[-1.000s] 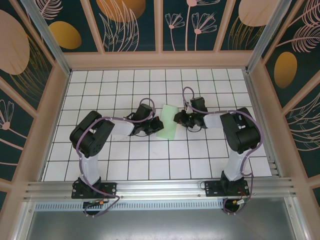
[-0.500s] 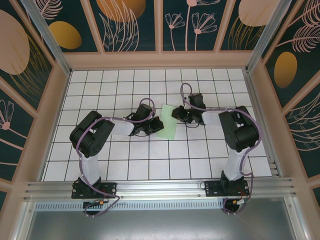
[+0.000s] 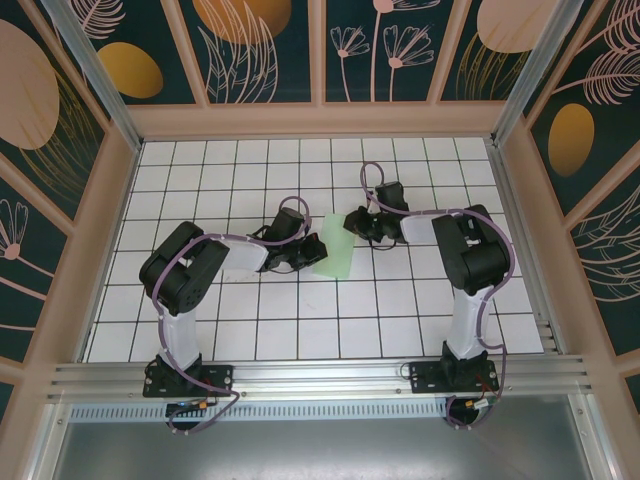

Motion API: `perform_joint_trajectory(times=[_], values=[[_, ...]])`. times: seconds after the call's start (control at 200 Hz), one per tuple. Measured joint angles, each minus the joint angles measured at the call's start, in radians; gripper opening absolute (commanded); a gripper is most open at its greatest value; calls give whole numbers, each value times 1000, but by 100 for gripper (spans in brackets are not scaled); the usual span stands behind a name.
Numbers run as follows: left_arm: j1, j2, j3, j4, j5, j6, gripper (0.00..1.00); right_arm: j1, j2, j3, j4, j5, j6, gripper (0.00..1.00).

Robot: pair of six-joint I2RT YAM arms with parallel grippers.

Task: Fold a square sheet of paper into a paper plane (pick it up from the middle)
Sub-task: Fold the square sheet of paper in half at the center of the table.

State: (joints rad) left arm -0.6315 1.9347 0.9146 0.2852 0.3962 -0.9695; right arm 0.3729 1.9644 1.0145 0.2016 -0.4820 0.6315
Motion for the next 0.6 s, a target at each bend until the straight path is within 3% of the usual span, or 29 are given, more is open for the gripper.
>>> perform_joint_trajectory(times=[0.415, 0.6], values=[[0, 0, 0, 0, 0, 0, 0, -59, 20, 60, -27, 86, -20, 15], [0, 0, 0, 0, 0, 6, 0, -34, -84, 15, -26, 81, -44, 10]])
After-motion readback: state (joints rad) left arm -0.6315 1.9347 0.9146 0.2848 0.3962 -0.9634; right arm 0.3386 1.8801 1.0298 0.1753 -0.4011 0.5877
